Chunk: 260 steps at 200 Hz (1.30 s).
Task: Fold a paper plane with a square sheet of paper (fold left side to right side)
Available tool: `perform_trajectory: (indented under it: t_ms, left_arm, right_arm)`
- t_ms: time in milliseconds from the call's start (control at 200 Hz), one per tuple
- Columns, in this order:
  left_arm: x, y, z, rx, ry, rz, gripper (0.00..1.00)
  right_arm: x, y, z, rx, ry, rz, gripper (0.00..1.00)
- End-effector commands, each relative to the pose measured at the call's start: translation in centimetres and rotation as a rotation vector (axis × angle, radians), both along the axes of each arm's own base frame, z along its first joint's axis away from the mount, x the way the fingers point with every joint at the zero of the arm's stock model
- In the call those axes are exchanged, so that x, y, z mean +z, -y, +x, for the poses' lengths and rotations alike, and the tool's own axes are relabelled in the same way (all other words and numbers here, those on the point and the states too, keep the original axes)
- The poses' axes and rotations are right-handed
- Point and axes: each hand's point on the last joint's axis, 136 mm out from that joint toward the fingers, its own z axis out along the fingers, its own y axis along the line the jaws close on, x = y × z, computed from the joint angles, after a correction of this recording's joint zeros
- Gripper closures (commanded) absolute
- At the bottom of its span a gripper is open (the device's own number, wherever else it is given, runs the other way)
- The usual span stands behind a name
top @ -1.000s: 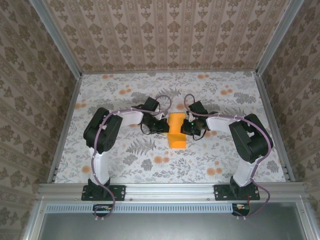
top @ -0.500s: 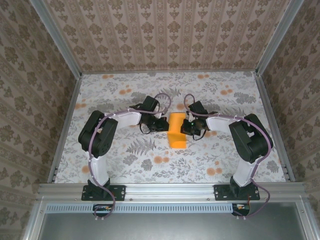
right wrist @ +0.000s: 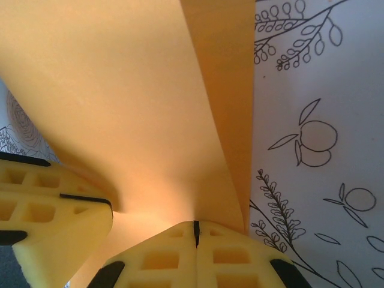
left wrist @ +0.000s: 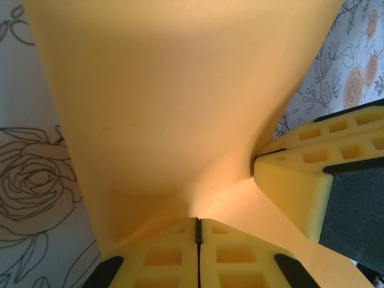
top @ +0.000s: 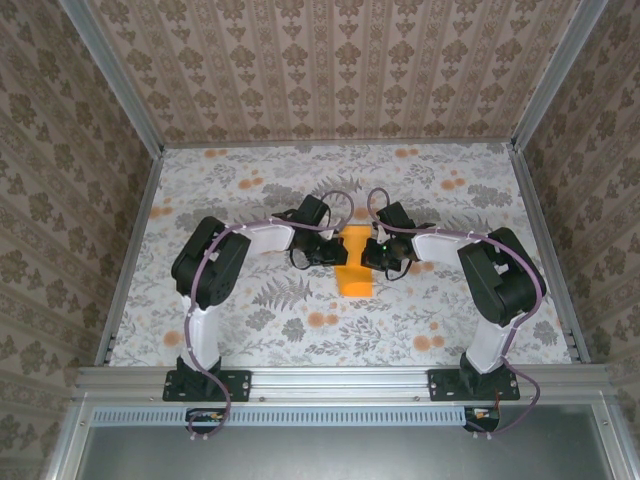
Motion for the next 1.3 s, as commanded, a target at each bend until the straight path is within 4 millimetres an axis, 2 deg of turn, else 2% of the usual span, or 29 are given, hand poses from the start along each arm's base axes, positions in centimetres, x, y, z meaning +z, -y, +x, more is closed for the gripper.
perform_trajectory:
  t_ms: [0, 110, 450, 560, 750, 890, 1295]
  left_arm:
    - [-1.2, -0.6, -0.9, -0.006, -0.027, 0.043, 0.93]
    - [-1.8, -1.1, -1.4, -0.010, -0.038, 0.069, 0.93]
    - [-3.2, -1.8, -1.9, 0.004, -0.055, 0.118, 0.93]
    - [-3.3, -1.8, -1.9, 0.004, -0.055, 0.123, 0.93]
    - [-3.2, -1.8, -1.9, 0.002, -0.049, 0.128, 0.93]
    - [-3.1, -1.7, -1.8, 0.001, -0.047, 0.126, 0.93]
    - [-2.8, -1.6, -2.4, -0.028, -0.042, 0.130, 0.92]
  right_arm:
    - [-2.3, 0.6, -2.3, 0.019, -0.087, -0.055, 1.00]
    - [-1.3, 0.2, -1.6, 0.022, -0.054, -0.017, 1.00]
    - [4.6, -0.7, 1.6, 0.008, 0.117, 0.102, 0.99]
    - [5.2, -1.6, 2.8, 0.006, 0.142, 0.145, 1.00]
    - [4.0, -3.5, 4.7, 0.002, 0.123, 0.207, 1.00]
    - [3.0, -4.5, 5.2, 0.014, 0.101, 0.211, 1.00]
    - [-2.1, -2.2, 4.1, -0.031, -0.027, 0.050, 1.00]
